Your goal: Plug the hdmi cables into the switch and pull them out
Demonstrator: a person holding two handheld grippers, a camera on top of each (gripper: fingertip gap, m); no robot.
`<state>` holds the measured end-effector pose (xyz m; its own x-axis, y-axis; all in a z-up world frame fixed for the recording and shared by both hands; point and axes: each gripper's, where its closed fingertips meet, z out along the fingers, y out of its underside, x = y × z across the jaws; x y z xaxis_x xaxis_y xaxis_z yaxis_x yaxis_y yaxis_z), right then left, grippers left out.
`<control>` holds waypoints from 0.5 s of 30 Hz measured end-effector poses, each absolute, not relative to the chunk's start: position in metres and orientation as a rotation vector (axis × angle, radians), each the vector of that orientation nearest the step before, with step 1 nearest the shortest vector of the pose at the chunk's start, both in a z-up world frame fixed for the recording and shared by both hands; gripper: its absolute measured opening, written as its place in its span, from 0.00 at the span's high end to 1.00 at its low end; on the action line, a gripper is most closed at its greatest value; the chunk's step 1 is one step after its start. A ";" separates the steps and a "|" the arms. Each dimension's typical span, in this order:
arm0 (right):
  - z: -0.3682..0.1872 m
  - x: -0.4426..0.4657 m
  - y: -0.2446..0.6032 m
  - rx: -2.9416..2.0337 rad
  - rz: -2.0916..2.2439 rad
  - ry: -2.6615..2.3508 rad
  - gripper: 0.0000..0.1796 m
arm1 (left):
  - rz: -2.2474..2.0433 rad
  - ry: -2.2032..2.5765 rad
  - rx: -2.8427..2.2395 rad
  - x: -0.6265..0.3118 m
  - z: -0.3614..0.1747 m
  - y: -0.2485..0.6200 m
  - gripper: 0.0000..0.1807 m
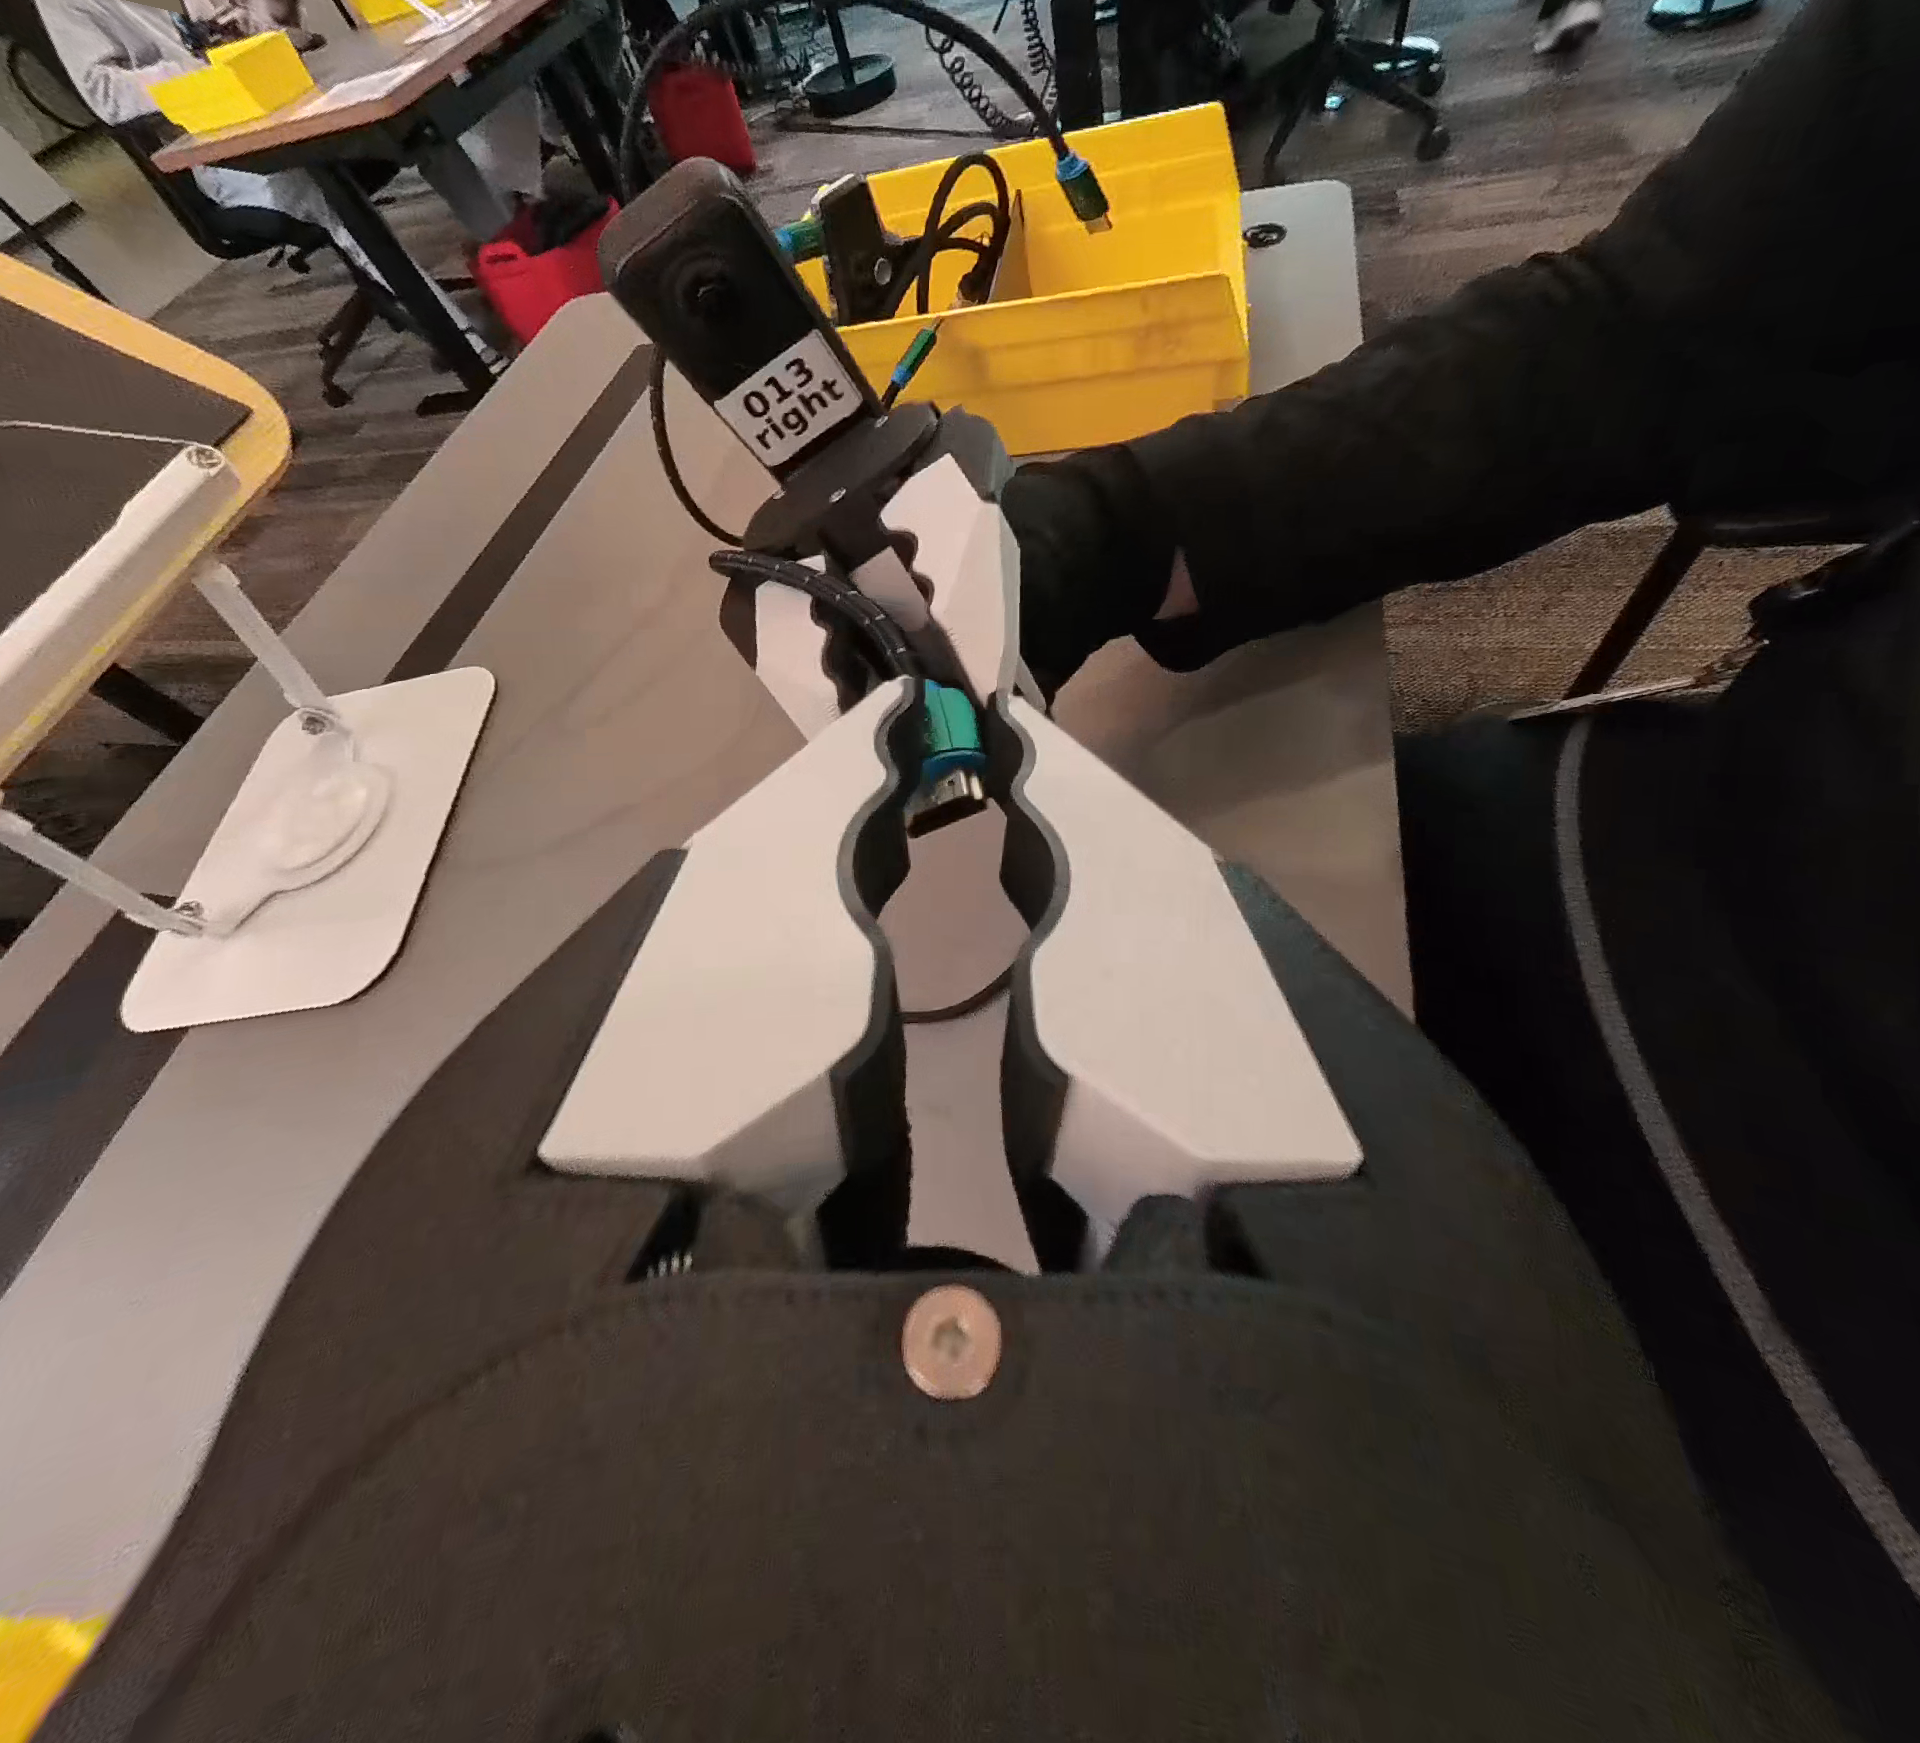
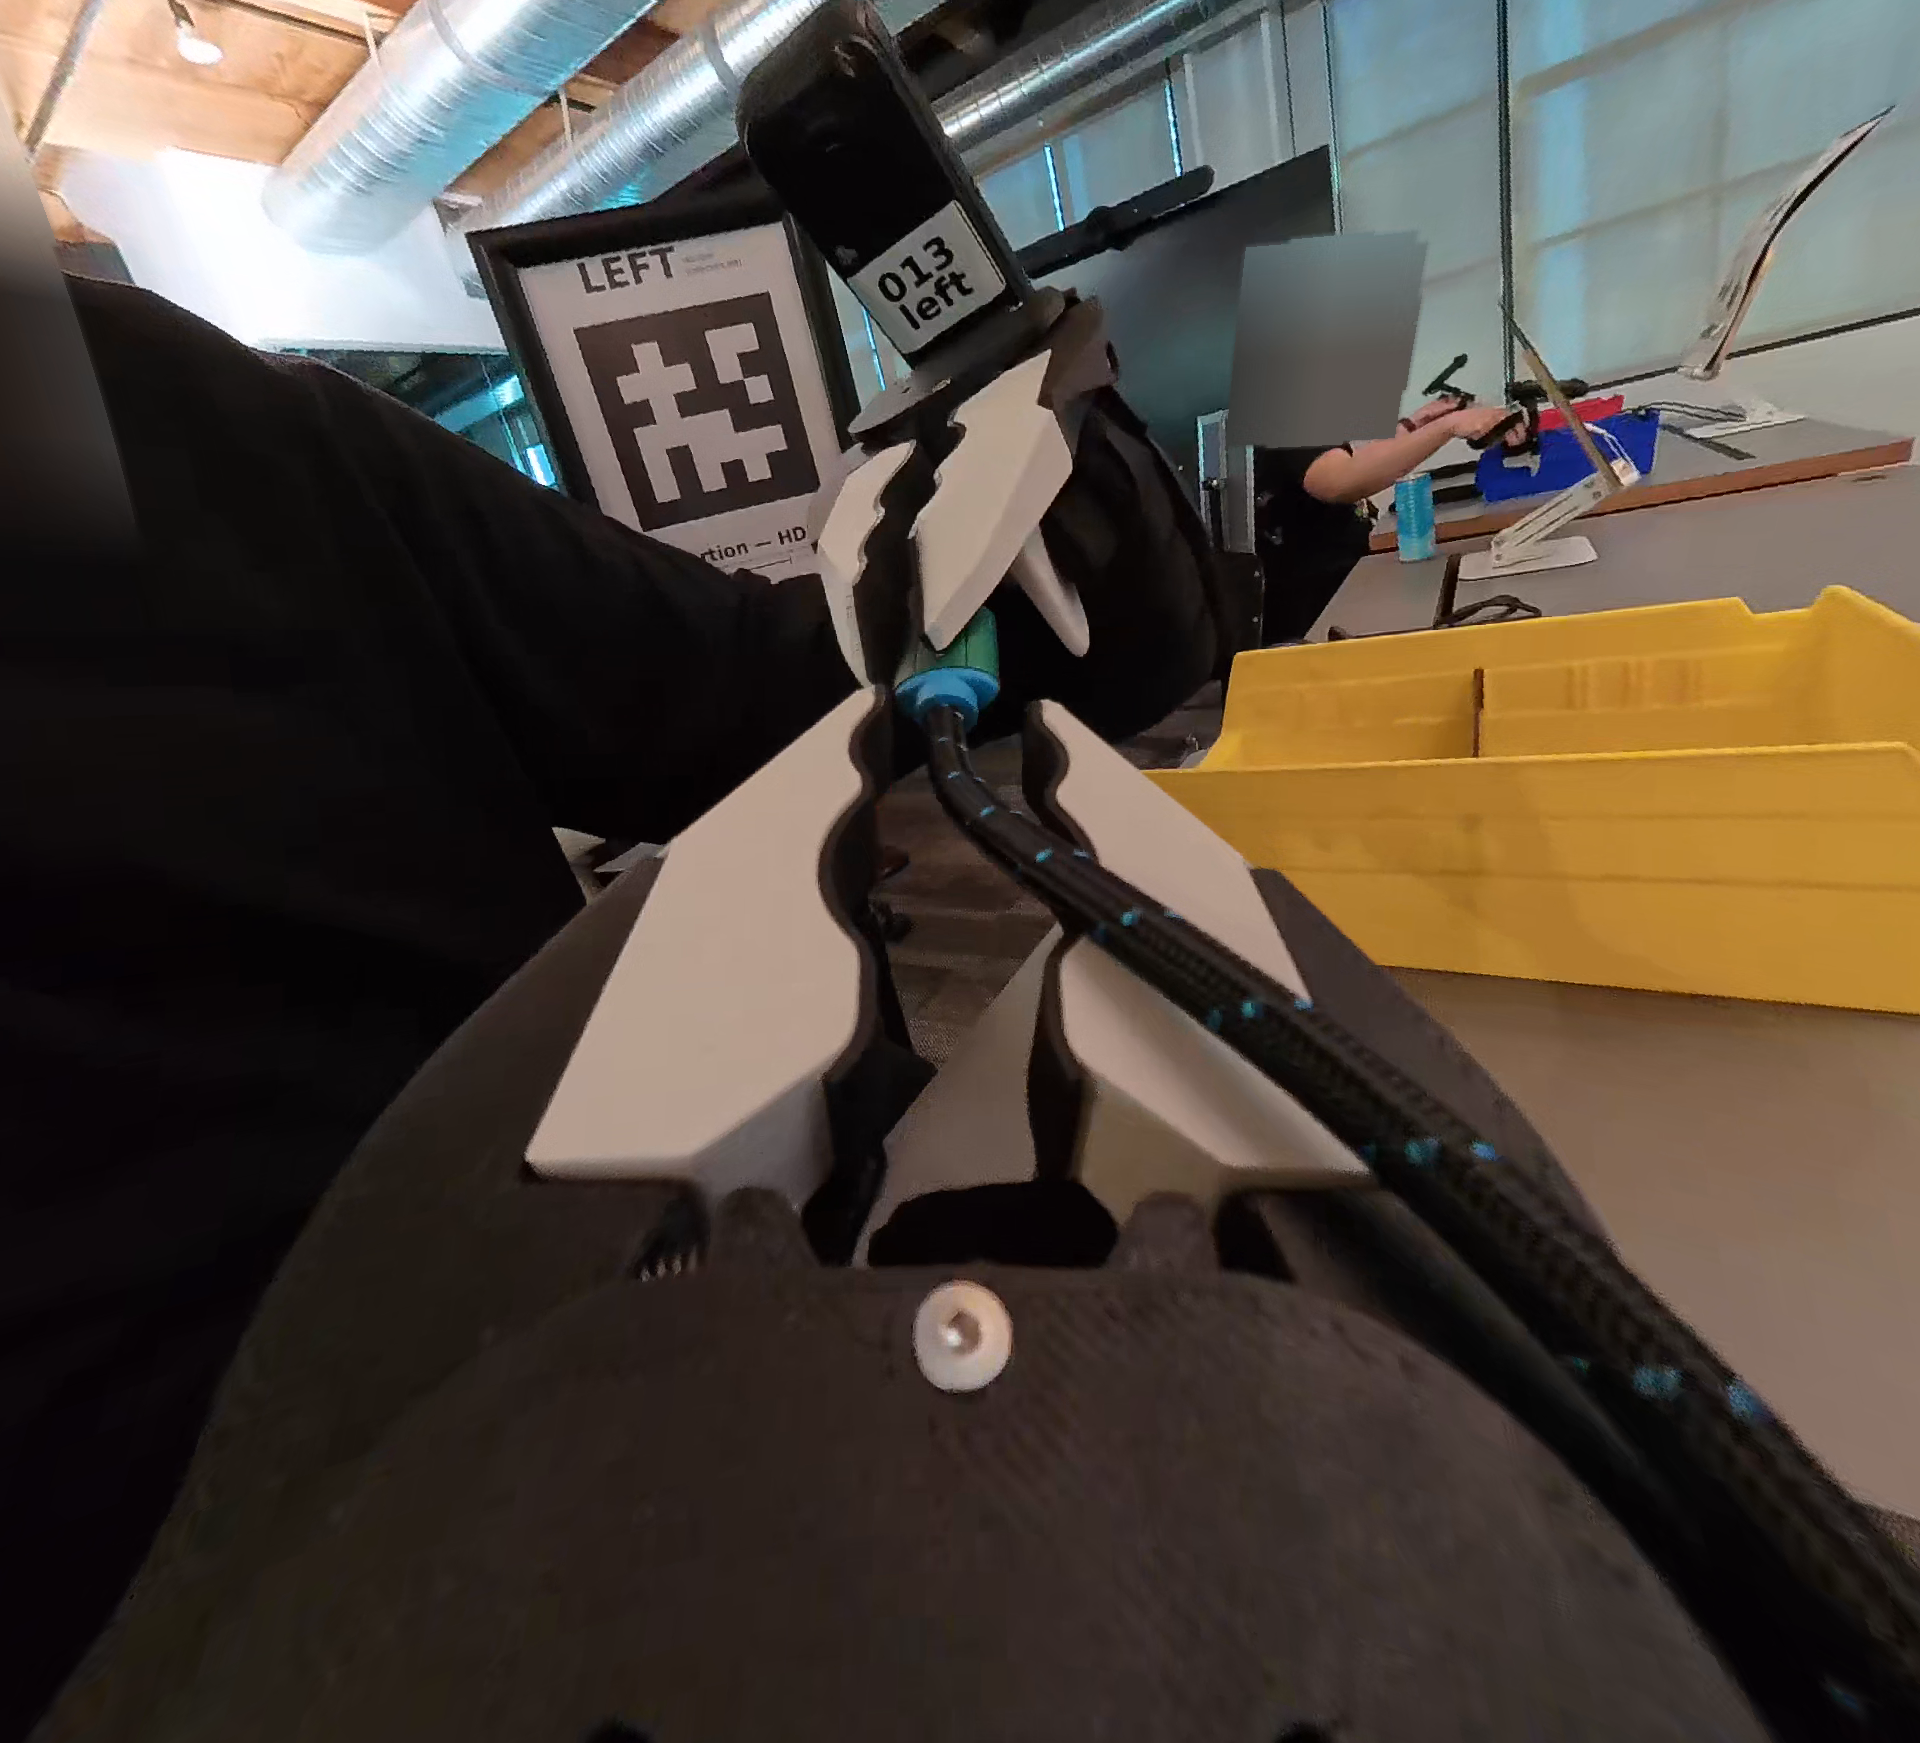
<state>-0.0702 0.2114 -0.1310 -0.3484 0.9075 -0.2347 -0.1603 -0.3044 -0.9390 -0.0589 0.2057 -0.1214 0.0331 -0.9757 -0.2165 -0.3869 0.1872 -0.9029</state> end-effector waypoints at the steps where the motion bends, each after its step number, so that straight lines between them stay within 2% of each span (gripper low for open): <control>1: -0.130 -0.070 0.210 -1.056 1.772 -1.125 0.88 | -0.837 1.513 -1.365 -0.058 -0.121 0.202 0.97; 3: -0.127 -0.068 0.207 -1.026 1.780 -1.123 0.91 | -0.955 1.484 -1.384 -0.057 -0.123 0.199 1.00; 5: -0.127 -0.066 0.204 -1.020 1.741 -1.157 0.99 | -0.951 1.460 -1.395 -0.057 -0.125 0.201 1.00; 11: -0.134 -0.061 0.211 -1.075 1.697 -1.117 1.00 | -0.881 1.438 -1.439 -0.056 -0.136 0.212 1.00; 12: -0.137 -0.060 0.215 -1.093 1.678 -1.102 1.00 | -0.882 1.414 -1.452 -0.058 -0.136 0.215 0.99; 15: -0.138 -0.052 0.226 -1.105 1.649 -1.025 1.00 | -0.832 1.350 -1.536 -0.064 -0.144 0.221 0.81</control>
